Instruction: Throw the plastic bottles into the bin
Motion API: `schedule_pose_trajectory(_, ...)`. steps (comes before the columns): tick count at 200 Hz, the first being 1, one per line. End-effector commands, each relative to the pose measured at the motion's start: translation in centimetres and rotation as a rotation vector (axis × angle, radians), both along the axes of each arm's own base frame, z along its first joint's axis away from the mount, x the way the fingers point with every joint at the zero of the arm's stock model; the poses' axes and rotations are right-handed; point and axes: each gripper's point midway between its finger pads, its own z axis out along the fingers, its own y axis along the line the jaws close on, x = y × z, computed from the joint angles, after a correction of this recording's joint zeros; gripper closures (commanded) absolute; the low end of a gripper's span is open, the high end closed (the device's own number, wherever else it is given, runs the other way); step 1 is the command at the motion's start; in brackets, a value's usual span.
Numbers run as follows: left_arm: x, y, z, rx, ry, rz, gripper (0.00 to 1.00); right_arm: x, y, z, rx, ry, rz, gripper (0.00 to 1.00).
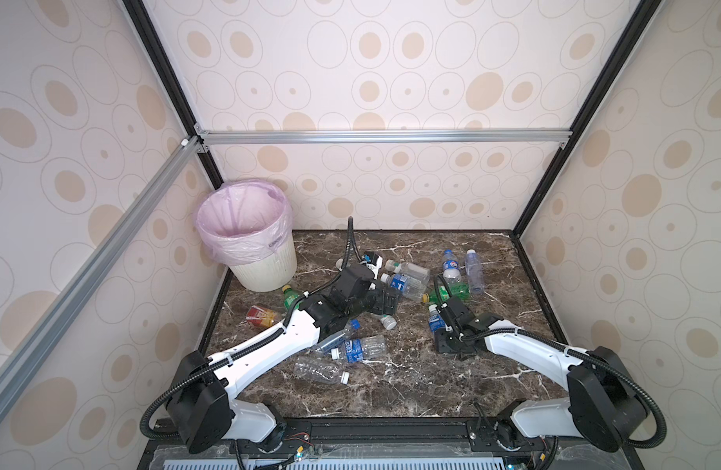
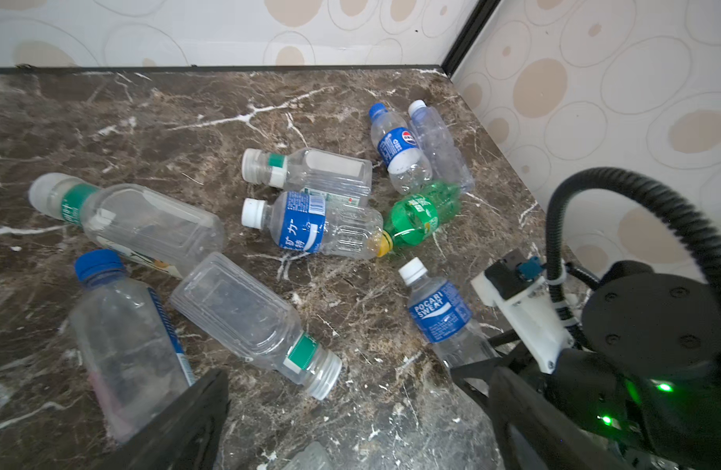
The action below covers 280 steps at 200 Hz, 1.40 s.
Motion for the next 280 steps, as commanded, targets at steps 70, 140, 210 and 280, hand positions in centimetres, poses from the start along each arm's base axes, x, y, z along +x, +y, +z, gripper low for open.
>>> schedule_pose_trajectory(70, 2.2, 1.1, 4.1, -0.264, 0.144, 0.008, 0.01, 2.3, 4.7, 6.5, 0.126, -0.109, 0.091, 0.48)
schedule_pose_trajectory(140, 4.7, 0.6, 8.5, -0.488, 0.197, -0.043, 0.01, 7.5, 11.4, 16.8, 0.296, -0.316, 0.193, 0.49)
schedule_pose_trajectory(210, 7.5, 2.8, 11.0, -0.620, 0.198, -0.016, 0.01, 9.6, 17.1, 21.6, 0.400, -0.414, 0.296, 0.49)
schedule_pose_trajectory(280, 8.5, 4.0, 10.7, -0.633, 0.193, 0.009, 0.06, 10.1, 18.8, 23.0, 0.469, -0.450, 0.308, 0.49)
